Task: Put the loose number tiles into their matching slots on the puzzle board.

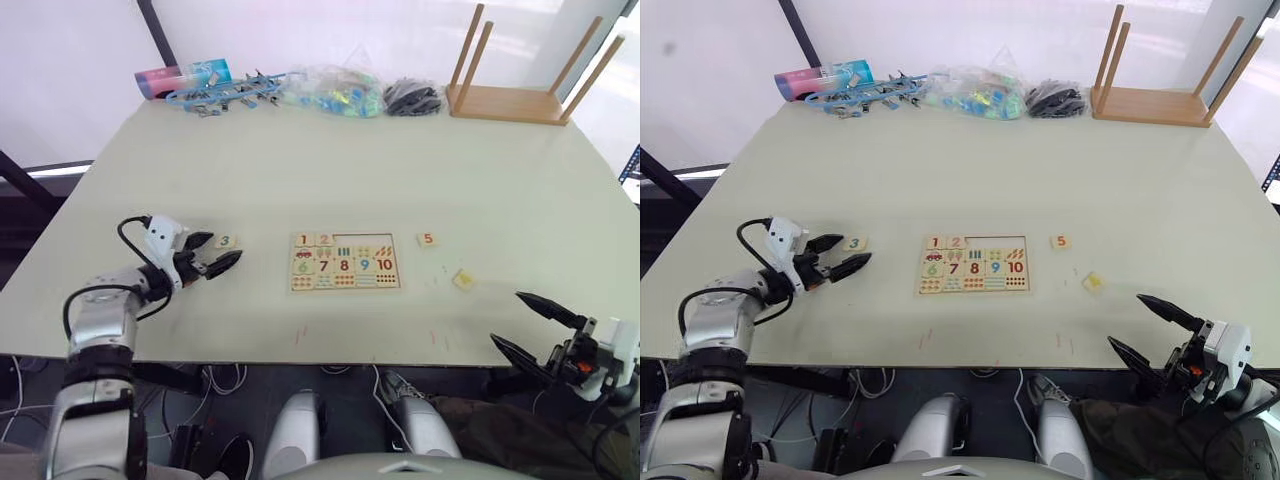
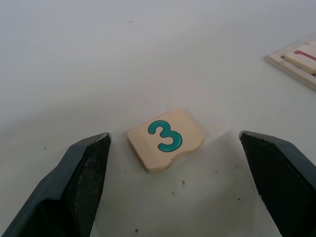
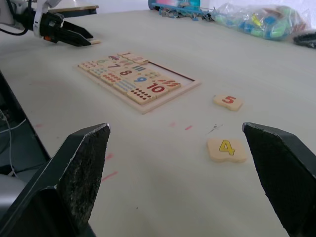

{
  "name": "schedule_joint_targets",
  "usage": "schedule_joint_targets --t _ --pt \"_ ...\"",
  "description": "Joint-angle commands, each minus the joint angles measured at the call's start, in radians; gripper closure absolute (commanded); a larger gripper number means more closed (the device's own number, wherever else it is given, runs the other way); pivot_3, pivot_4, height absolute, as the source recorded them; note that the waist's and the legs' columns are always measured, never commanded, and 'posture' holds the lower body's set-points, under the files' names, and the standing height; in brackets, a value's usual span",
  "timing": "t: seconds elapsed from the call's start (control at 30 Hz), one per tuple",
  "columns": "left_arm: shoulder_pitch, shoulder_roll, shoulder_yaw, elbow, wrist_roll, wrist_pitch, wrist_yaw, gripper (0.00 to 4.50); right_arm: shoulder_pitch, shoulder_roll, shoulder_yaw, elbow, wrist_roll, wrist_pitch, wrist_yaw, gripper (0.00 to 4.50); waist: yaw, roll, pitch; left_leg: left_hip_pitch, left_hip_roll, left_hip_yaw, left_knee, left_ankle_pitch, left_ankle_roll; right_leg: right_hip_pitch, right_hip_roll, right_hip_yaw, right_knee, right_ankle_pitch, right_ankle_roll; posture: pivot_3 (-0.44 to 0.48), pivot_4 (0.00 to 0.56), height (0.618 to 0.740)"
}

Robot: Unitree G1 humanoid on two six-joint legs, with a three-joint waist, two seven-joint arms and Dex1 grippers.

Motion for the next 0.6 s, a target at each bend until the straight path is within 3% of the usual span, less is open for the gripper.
schedule_joint_targets --t 0.03,0.33,0.6 --pt "0.051 -0.045 0.045 -0.199 -0.016 0.107 0.173 0.09 -0.007 -0.009 -0.021 -0.005 0.016 -0.007 0.007 0.00 -0.001 0.000 0.000 0.000 0.000 0.000 0.000 0.000 0.000 0.000 0.000 0.000 0.000 0.000 0.000 0.000 0.150 0.740" --pt "0.102 -0.132 0.032 -0.398 0.016 0.282 0.431 0.09 -0.029 -0.015 -0.019 0.005 0.016 0.000 0.014 0.00 -0.001 0.000 0.000 0.000 -0.001 0.001 0.000 0.000 0.000 0.000 0.001 0.000 0.000 0.000 0.000 0.000 0.150 0.740" --pt "0.104 -0.197 0.021 -0.453 0.013 0.364 0.537 0.09 -0.037 -0.012 -0.015 0.004 0.015 0.002 0.012 0.00 0.000 0.000 0.000 0.000 -0.003 0.000 0.000 0.000 0.000 0.000 0.001 0.000 0.000 0.000 0.000 0.000 0.150 0.740"
